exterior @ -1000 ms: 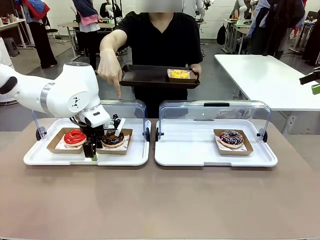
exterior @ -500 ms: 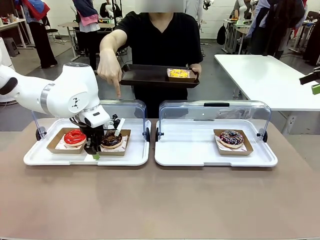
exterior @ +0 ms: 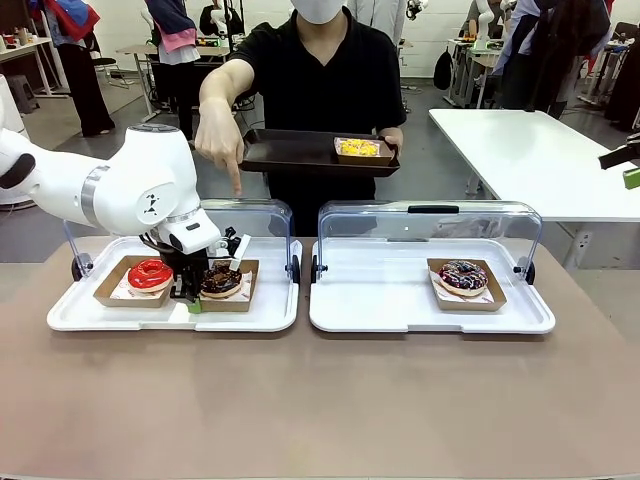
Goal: Provide the desired donut to the person.
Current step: Pick up and lift the Paper togo box containing the Donut pointed at by the person.
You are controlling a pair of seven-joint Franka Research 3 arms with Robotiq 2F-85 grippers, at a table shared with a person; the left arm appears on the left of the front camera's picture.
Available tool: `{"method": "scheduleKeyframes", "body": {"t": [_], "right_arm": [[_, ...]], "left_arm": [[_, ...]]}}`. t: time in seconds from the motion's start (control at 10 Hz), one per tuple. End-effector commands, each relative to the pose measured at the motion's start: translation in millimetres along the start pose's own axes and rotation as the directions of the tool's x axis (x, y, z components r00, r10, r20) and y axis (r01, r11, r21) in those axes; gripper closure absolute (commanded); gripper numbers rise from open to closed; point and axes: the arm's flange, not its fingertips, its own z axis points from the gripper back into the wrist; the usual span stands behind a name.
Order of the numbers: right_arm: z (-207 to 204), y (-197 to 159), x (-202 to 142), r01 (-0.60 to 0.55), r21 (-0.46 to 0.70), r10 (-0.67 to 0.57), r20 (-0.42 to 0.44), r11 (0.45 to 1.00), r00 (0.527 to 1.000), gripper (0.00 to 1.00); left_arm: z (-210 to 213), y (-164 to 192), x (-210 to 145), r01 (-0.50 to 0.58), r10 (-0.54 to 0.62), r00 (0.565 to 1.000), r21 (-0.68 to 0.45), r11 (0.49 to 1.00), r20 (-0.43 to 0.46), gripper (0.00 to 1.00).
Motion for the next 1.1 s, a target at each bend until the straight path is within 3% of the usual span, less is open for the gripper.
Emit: {"method": "scheduleKeyframes", "body": {"t": [0.0,0.2,0.5,0.7,1.0], "right_arm": [[-1,0,-1,0.006,-0.007,-0.006,-0.001,1.0,1.0,0.0],[-1,0,-1,0.006,-0.007,-0.006,-0.001,1.0,1.0,0.0],[-1,0,-1,0.006,-0.007,-0.006,-0.001,1.0,1.0,0.0],[-1,0,-1,0.006,-0.007,-0.006,-0.001,1.0,1.0,0.0],[-1,0,-1,0.006,-0.007,-0.006,-0.001,1.0,1.0,0.0]], "left_arm": [[-1,-1,-1,0.015,-0.015,1.0,0.017,1.0,-0.02,1.0],[17,-13,3,0.015,-0.017,0.999,-0.046,0.999,-0.046,1.0],[98,-71,15,0.003,-0.012,0.997,-0.123,0.992,-0.077,1.0],[150,-114,22,0.028,-0.033,0.996,-0.066,0.997,-0.08,1.0],[210,-150,34,0.028,-0.017,0.995,0.107,0.994,-0.101,1.0]]}}
